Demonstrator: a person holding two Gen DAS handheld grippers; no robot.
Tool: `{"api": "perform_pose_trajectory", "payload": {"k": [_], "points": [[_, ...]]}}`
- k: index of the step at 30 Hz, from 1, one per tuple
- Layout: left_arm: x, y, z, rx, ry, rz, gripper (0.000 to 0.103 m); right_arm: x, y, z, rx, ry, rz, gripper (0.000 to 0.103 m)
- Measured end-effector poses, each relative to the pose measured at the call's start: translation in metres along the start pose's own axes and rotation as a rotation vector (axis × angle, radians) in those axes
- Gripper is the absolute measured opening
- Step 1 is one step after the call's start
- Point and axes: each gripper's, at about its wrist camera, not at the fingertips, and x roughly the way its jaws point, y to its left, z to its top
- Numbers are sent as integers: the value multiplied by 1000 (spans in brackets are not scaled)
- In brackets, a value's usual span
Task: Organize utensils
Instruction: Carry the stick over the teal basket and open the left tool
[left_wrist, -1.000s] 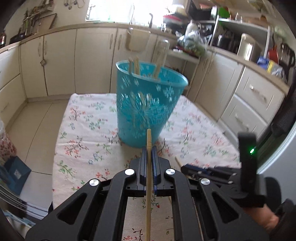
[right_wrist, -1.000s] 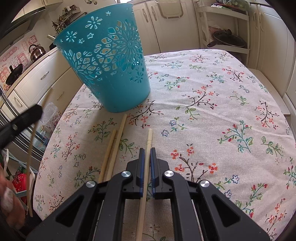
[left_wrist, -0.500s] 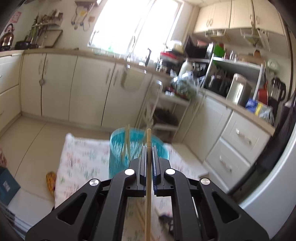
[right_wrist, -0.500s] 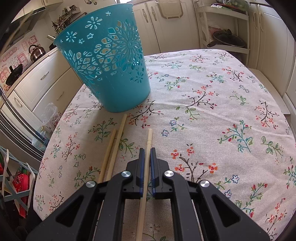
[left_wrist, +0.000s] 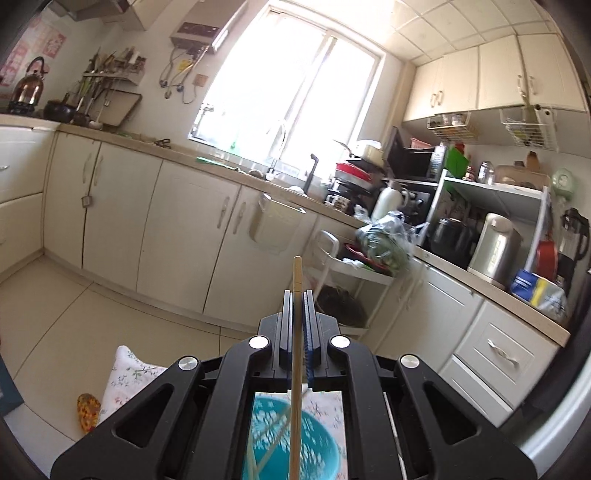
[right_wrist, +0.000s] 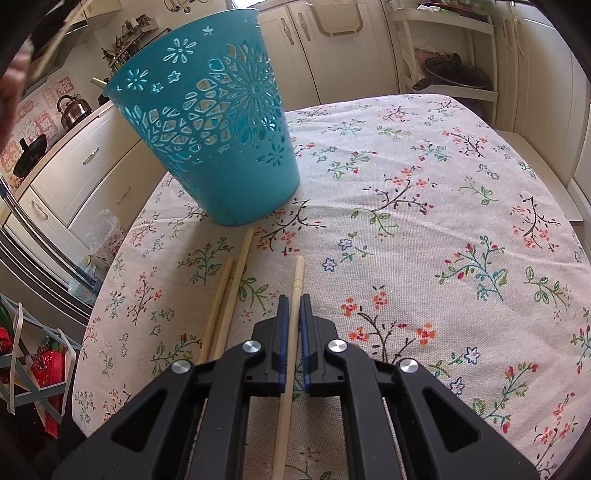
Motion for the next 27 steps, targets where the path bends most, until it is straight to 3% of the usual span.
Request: {"api": "perform_pose_trajectory", "payload": {"k": [10, 21, 24, 27], "points": [[49, 9, -22, 7, 23, 54, 5, 1, -3, 1, 13, 3, 16, 7], [36, 5, -70, 178, 167, 79, 6, 1, -5, 1, 13, 4, 18, 7], [12, 13, -66, 169, 158, 85, 16, 1, -3, 1, 3, 5, 12, 7], [-20, 21, -64, 164, 127, 101, 34, 0, 2, -1, -20, 12, -2, 9]]}}
